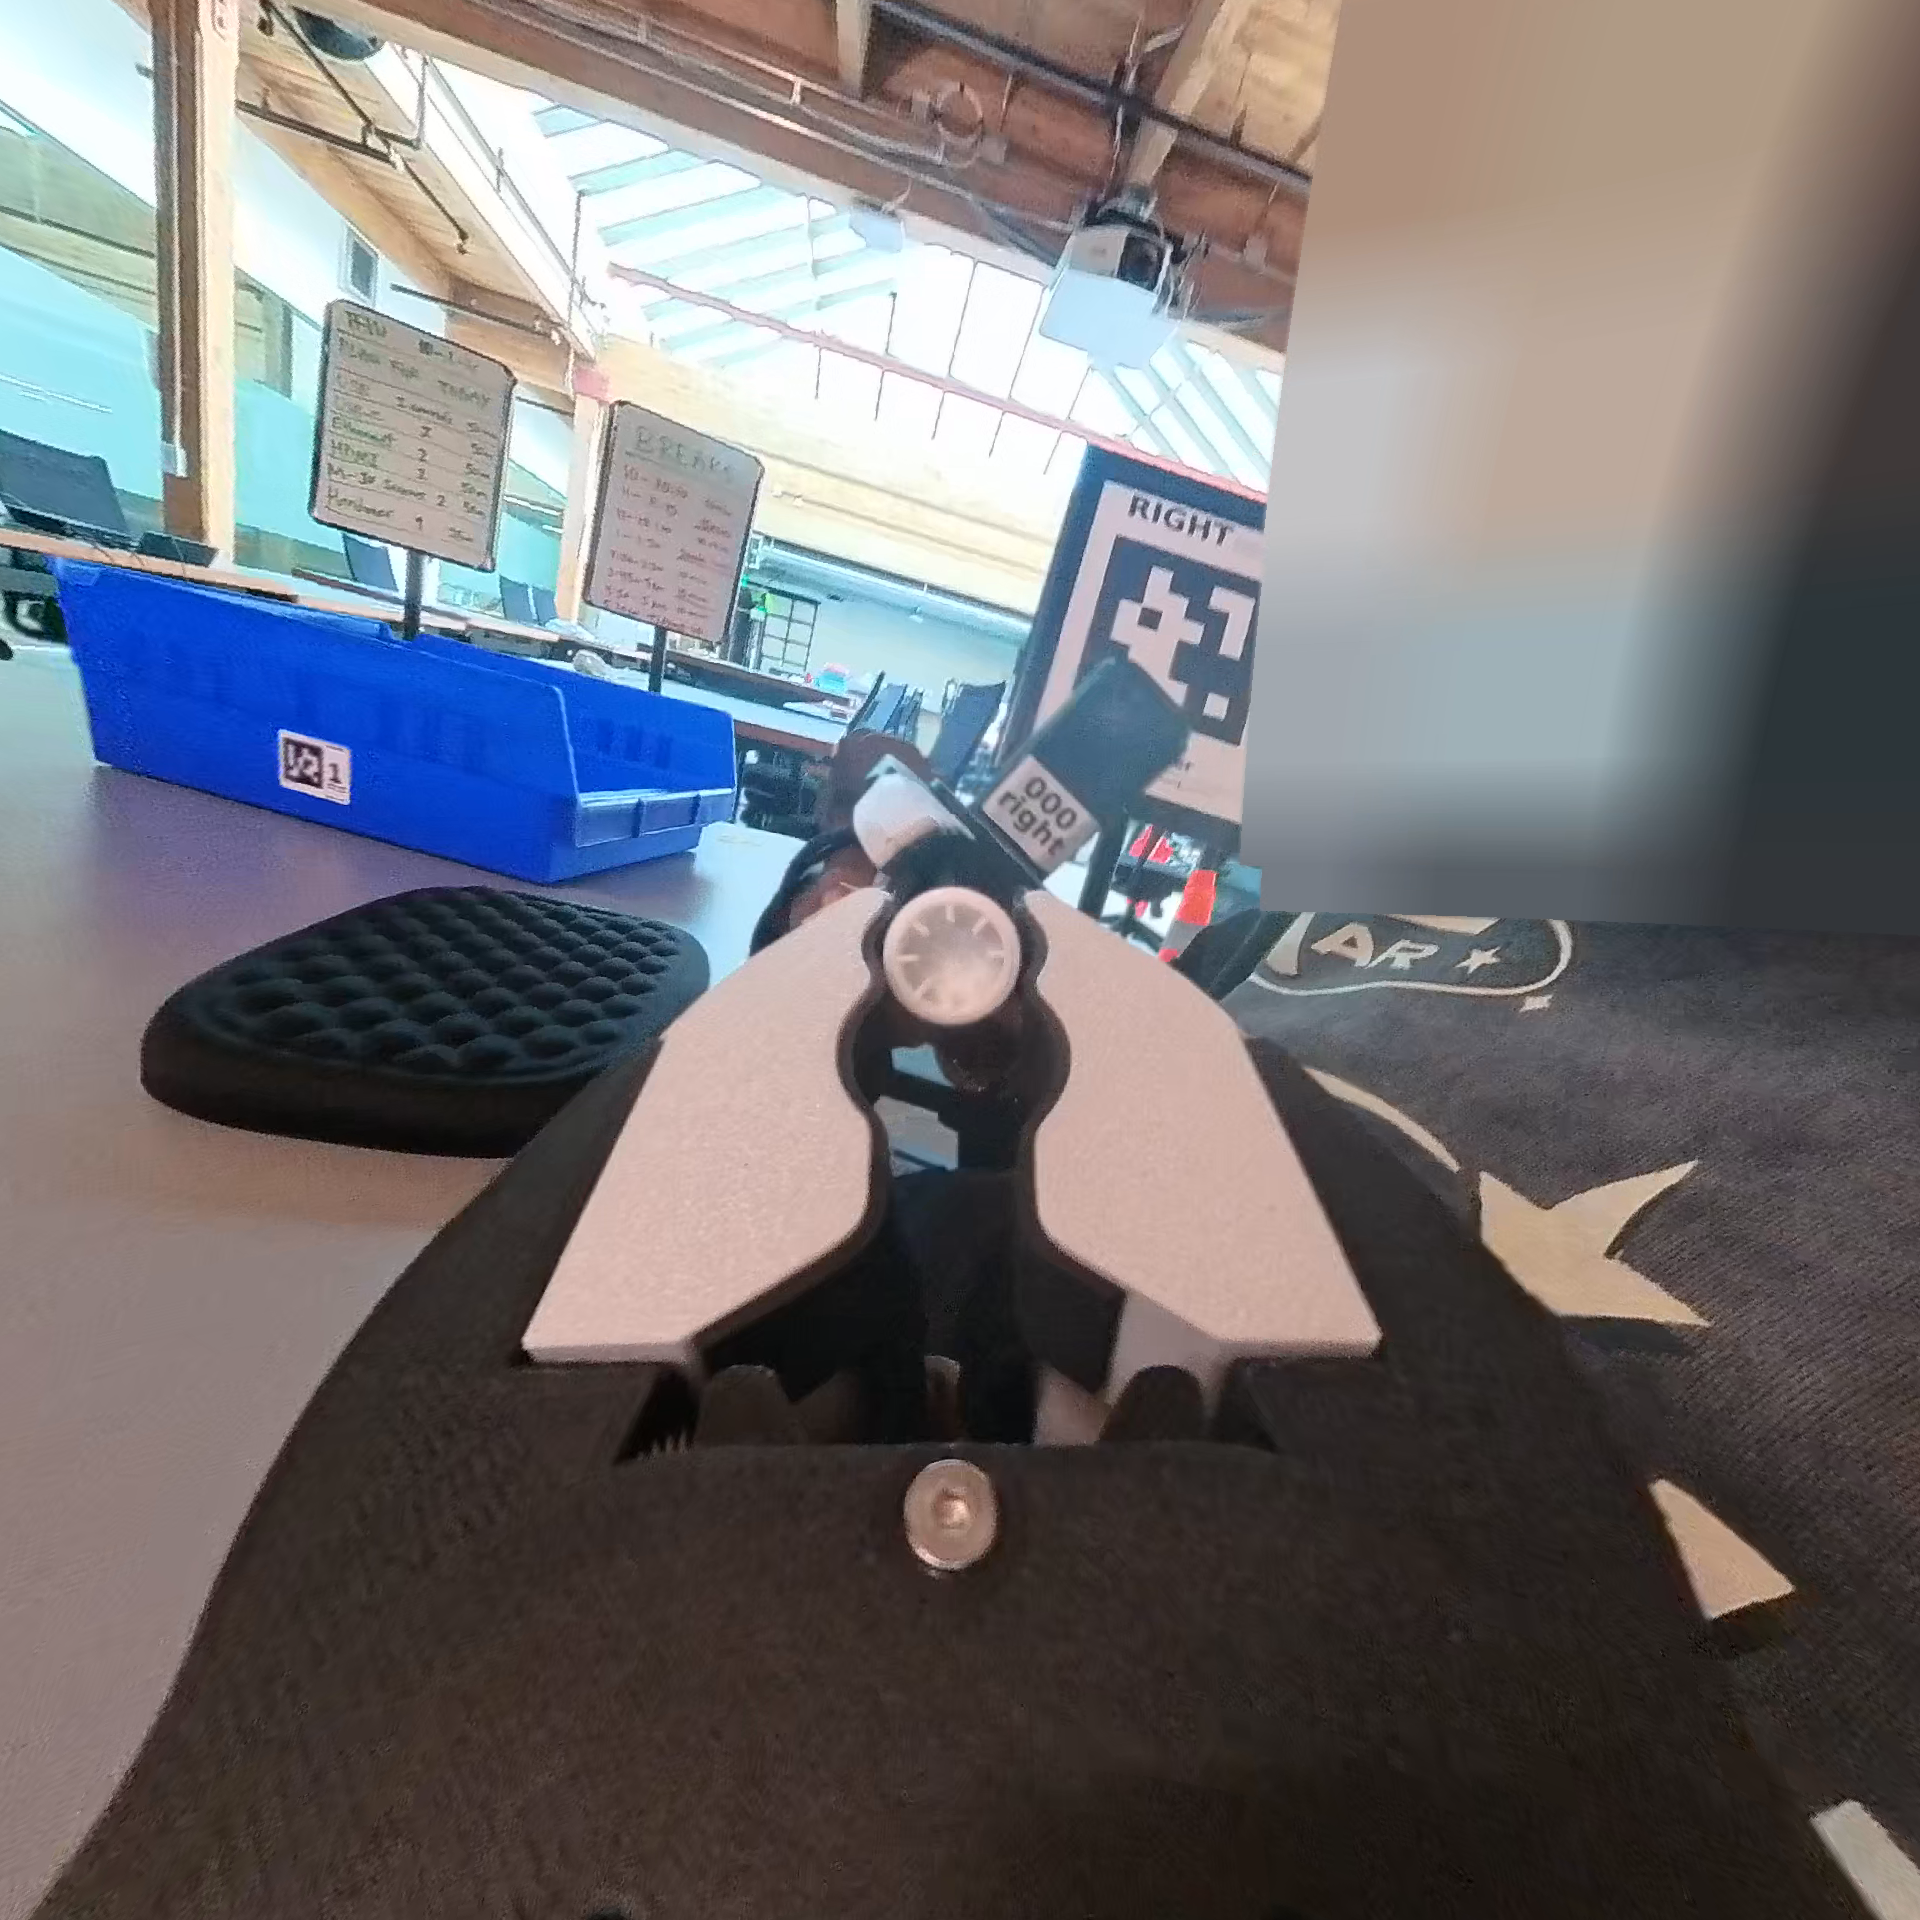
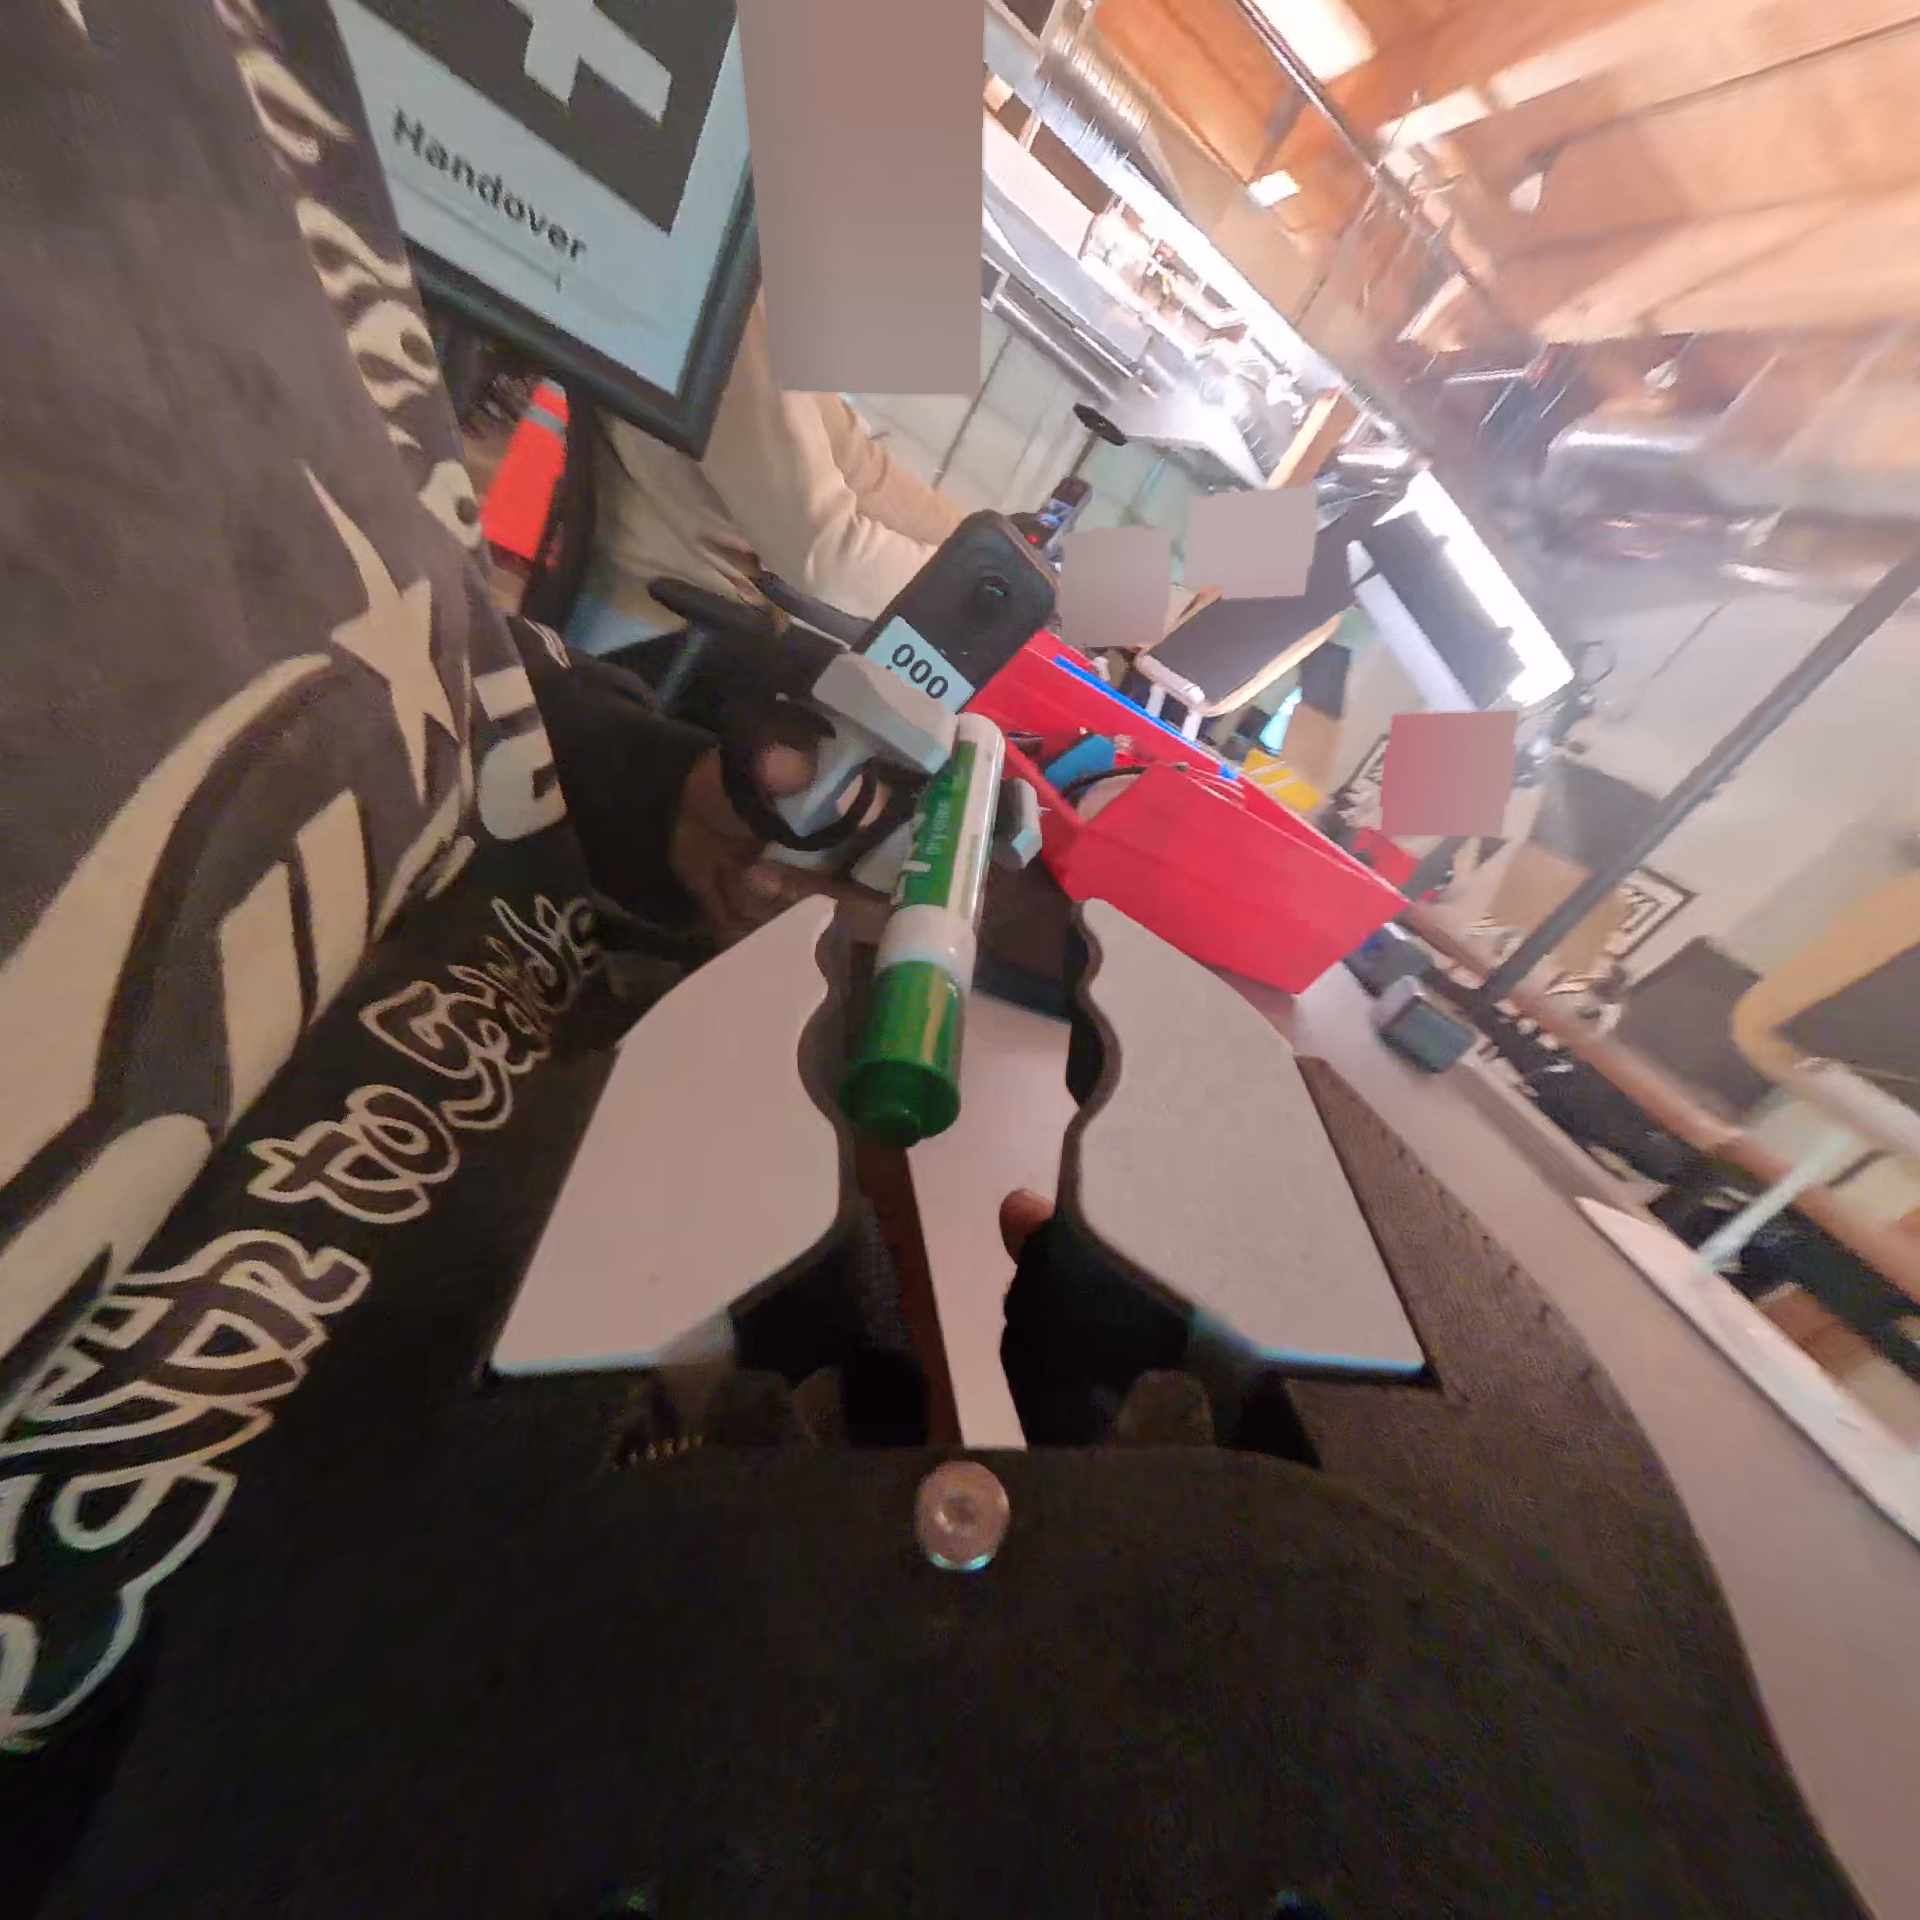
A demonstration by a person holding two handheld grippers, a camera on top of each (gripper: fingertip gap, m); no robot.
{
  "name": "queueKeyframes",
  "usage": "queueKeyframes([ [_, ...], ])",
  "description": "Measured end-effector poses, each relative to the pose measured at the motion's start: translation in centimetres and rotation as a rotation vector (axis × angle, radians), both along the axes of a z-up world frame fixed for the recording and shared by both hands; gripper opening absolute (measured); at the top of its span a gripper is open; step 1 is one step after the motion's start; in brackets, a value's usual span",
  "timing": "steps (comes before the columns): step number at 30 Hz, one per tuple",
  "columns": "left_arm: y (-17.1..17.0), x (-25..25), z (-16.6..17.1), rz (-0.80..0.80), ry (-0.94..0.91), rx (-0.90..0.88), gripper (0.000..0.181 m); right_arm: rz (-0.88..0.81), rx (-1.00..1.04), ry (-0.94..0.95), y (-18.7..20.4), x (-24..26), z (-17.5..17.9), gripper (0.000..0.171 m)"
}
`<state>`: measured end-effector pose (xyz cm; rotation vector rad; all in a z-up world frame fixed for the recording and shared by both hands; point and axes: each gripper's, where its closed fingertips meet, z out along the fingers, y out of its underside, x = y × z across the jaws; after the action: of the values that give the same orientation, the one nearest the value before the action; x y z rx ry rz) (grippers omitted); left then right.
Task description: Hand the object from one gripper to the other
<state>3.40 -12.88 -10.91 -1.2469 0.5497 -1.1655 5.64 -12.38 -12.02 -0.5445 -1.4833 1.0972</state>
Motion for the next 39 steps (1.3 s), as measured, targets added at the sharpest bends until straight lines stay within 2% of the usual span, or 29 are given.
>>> queueKeyframes([
  [10,0.5,-0.9,0.6,0.007,-0.101,-0.047,0.019,-0.123,0.187,0.048,0.1,-0.7,-0.8,0.044],
  [11,0.5,-0.8,0.5,0.005,-0.104,-0.051,0.019,-0.144,0.197,0.066,0.2,-0.7,-0.6,0.04],
  [13,0.5,-0.8,0.5,-0.003,-0.11,-0.059,0.02,-0.183,0.233,0.081,0.5,-0.8,-0.4,0.022],
  [15,0.6,-0.8,0.4,0.001,-0.109,-0.057,0.02,-0.192,0.243,0.062,0.6,-0.9,-0.6,0.021],
  [19,-0.1,-0.2,0.3,0.024,-0.015,0.054,0.022,-0.03,-0.002,-0.021,0.0,-0.4,-0.1,0.02],
  [22,-0.5,0.3,-0.5,0.135,0.177,0.245,0.047,0.156,-0.331,-0.243,-0.3,-0.2,-0.7,0.021],
  [25,-0.6,0.6,-1.2,0.211,0.326,0.374,0.049,0.256,-0.582,-0.362,0.0,-0.1,-0.9,0.02],
  [27,-0.4,0.8,-1.6,0.214,0.349,0.365,0.048,0.299,-0.697,-0.396,0.2,-0.1,-0.7,0.02],
  [35,1.0,2.3,-4.9,0.228,0.525,0.202,0.059,0.26,-0.76,-0.334,1.3,-0.4,0.2,0.02],
  [39,2.1,2.1,-4.6,0.372,0.536,0.257,0.059,0.224,-0.808,-0.218,2.6,-0.2,1.8,0.019],
])
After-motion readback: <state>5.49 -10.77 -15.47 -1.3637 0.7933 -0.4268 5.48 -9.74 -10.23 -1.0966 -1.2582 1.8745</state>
